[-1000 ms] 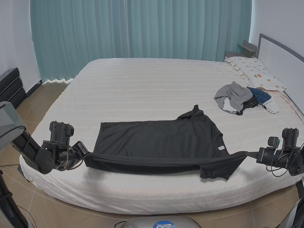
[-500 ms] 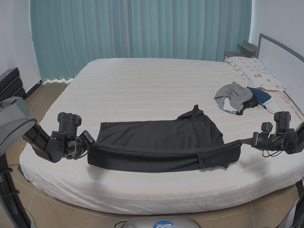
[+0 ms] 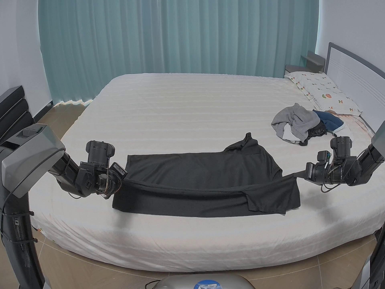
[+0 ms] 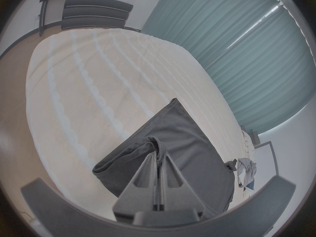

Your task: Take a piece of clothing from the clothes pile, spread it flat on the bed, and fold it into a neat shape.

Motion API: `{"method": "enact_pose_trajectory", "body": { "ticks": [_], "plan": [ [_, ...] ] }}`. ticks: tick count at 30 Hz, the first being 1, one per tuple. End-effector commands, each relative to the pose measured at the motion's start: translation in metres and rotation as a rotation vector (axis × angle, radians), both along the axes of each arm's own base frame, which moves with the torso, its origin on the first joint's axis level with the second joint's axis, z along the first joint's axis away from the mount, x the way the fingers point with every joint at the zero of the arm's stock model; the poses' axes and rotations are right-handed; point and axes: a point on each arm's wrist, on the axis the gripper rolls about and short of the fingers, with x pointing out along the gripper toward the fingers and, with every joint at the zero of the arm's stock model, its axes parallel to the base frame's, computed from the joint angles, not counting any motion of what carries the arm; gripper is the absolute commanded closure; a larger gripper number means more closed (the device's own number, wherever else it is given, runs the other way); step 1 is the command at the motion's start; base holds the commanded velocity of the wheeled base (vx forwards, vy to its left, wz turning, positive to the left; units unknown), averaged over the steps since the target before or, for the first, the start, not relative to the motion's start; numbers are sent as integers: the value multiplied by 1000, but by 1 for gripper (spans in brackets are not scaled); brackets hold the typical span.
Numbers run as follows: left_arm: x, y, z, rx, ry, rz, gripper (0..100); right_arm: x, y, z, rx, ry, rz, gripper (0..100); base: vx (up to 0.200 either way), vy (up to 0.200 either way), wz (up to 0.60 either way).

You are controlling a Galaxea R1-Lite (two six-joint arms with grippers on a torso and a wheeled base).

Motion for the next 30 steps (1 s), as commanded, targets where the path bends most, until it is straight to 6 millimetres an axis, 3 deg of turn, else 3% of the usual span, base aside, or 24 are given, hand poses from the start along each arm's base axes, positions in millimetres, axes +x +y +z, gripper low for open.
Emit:
{"method": "enact_pose_trajectory", "body": {
  "ticks": [1,8,15,23,30],
  "plan": [
    [2,5,-4,-5,8,19,100,3,0,-2,12,4,-9,100,0,0,0],
    [-5,13,12,-6,-1,33,100,-9,-5,10,18,-10,-22,100,0,0,0],
    [-1,10,6,-4,25,26,100,-5,-3,7,17,-7,-17,100,0,0,0],
    [21,4,-18,-18,55,-6,100,19,4,-26,17,43,-3,100,0,0,0],
    [36,1,-25,-13,48,-3,100,34,7,-41,29,59,-25,100,0,0,0]
  ]
}}
